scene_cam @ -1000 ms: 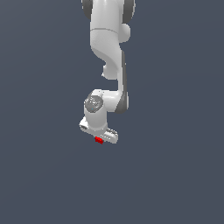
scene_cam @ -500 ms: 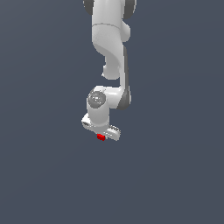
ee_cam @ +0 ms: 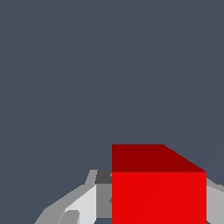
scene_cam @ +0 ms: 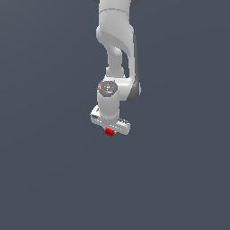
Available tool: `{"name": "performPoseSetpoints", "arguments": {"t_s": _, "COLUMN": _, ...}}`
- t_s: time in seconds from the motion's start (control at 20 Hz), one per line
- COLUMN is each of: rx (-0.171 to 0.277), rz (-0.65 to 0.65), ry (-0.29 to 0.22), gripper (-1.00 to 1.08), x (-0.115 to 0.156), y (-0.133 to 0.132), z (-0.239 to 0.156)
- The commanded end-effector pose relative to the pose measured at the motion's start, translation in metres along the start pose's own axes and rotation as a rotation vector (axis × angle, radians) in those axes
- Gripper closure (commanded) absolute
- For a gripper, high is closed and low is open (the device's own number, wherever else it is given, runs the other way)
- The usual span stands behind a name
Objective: Pick up the red cube and move it to a goal position.
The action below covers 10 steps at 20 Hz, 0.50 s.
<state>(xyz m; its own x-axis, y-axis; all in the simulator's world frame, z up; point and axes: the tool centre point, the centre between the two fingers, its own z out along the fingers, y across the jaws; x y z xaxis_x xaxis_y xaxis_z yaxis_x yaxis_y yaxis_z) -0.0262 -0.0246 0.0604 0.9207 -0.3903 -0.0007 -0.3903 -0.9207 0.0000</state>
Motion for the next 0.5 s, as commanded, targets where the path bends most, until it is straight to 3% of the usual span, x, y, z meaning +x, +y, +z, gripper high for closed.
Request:
{"name": "performPoseSetpoints", "arguments": {"t_s": 0.0, "rx": 0.0, "rz": 0.0, "ry": 0.0, "gripper": 1.08, "x": -0.01, "y": -0.003, "z": -0.007}}
{"name": "performPoseSetpoints", "arguments": {"t_s": 0.45, "rx": 0.0, "rz": 0.0, "ry": 0.0, "gripper": 1.08, "x": -0.025, "y": -0.009, "z": -0.018}}
